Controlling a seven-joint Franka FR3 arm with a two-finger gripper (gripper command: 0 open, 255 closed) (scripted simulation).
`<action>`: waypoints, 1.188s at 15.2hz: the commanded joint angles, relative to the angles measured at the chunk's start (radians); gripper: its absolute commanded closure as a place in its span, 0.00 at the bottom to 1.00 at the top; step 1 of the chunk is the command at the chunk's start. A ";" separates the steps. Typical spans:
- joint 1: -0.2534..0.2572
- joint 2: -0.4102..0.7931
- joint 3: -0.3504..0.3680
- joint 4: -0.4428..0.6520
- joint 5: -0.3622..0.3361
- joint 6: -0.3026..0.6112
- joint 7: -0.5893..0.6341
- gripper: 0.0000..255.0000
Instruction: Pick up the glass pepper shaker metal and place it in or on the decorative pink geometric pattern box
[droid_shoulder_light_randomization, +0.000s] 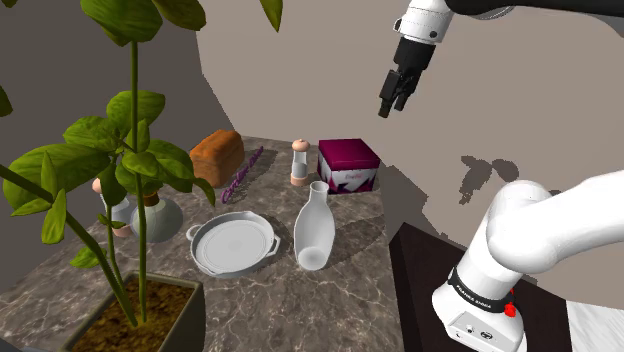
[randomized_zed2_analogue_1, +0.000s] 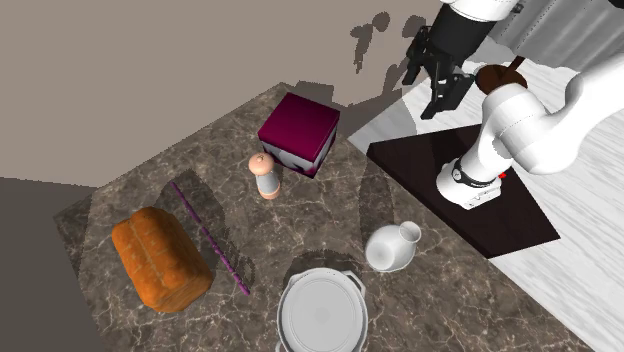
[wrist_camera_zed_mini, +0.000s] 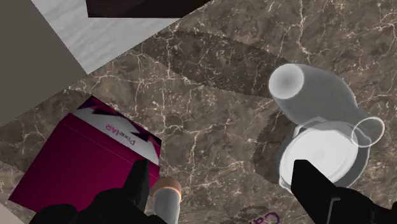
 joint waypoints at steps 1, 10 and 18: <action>0.000 0.000 0.000 0.000 0.000 0.000 0.000 0.00; 0.010 0.254 -0.071 -0.004 0.019 0.285 -0.074 0.00; 0.030 0.531 -0.131 0.091 0.086 0.484 -0.164 0.00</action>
